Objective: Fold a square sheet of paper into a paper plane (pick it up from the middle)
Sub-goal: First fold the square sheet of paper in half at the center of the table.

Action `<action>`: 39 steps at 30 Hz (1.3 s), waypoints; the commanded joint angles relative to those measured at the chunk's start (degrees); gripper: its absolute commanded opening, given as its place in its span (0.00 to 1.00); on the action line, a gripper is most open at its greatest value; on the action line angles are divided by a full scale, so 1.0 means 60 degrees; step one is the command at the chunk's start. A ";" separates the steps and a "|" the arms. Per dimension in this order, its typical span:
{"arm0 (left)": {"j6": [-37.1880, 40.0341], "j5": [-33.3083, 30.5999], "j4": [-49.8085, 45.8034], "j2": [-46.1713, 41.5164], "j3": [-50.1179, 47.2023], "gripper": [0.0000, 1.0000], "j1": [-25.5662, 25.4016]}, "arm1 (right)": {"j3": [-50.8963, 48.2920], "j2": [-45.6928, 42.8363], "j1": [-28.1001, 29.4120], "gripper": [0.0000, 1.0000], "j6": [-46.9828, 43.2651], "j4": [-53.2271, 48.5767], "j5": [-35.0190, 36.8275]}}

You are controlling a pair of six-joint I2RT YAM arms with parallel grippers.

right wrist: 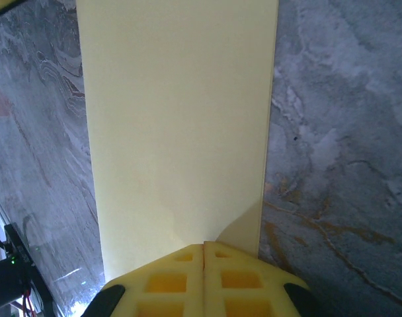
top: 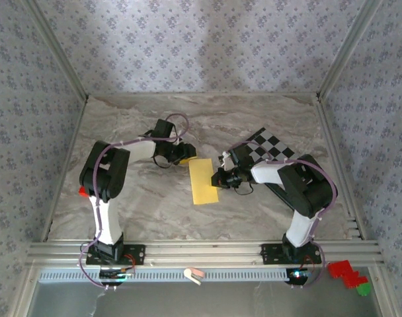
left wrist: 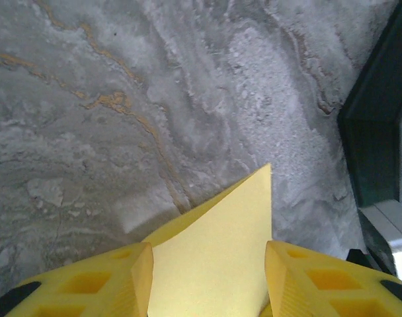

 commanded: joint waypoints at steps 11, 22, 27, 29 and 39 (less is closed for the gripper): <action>0.0029 0.0015 0.0221 -0.0171 -0.0335 0.49 -0.0529 | -0.0503 0.0487 -0.0078 0.00 -0.0190 -0.1777 0.1496; 0.0308 0.0065 0.0144 0.0262 -0.0264 0.50 0.0049 | -0.0590 0.0428 -0.0102 0.00 -0.0196 -0.1802 0.1519; 0.0453 0.0017 -0.0093 -0.0132 -0.0199 0.50 0.0141 | -0.0610 0.0414 -0.0100 0.00 -0.0179 -0.1816 0.1525; 0.0449 0.0015 -0.0141 -0.0370 -0.0244 0.51 0.0142 | -0.0615 0.0414 -0.0096 0.00 -0.0175 -0.1813 0.1525; -0.0051 -0.0303 0.0230 -0.2159 -0.1751 0.54 -0.0521 | -0.0603 0.0410 -0.0092 0.00 -0.0171 -0.1801 0.1543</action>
